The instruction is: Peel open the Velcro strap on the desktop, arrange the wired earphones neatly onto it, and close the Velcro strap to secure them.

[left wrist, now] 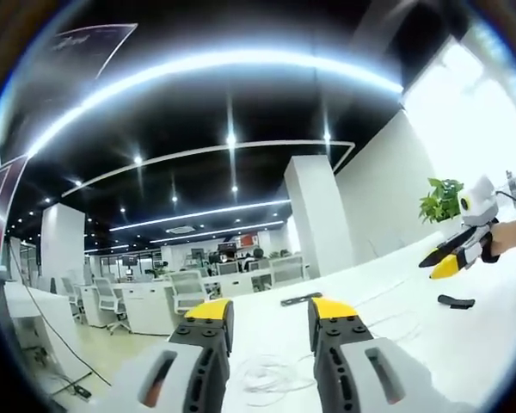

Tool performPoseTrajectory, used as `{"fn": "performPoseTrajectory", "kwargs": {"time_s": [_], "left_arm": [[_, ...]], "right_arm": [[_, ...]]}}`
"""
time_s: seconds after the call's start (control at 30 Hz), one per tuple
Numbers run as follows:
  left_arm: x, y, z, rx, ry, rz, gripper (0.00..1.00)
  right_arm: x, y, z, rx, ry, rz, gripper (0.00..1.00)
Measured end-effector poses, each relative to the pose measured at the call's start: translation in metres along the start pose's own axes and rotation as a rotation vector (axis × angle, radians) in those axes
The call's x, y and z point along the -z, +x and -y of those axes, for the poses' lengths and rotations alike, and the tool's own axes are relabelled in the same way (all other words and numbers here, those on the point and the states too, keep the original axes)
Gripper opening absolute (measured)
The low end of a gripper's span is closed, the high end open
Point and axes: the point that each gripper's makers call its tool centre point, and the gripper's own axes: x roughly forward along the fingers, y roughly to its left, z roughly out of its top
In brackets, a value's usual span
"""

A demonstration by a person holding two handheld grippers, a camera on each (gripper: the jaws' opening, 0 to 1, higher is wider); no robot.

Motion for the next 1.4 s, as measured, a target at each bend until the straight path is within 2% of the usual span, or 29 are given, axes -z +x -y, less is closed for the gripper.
{"fn": "performPoseTrajectory", "kwargs": {"time_s": [0.73, 1.1, 1.4], "left_arm": [[0.003, 0.001, 0.004, 0.021, -0.015, -0.014, 0.39], [0.003, 0.002, 0.002, 0.028, -0.027, -0.023, 0.39], [0.003, 0.002, 0.001, 0.027, -0.032, -0.022, 0.39]], "right_arm": [[0.026, 0.083, -0.027, -0.1, 0.004, -0.091, 0.36], [0.035, 0.108, -0.031, -0.105, -0.011, -0.126, 0.31], [0.033, 0.121, -0.032, -0.101, -0.02, -0.137, 0.25]]}}
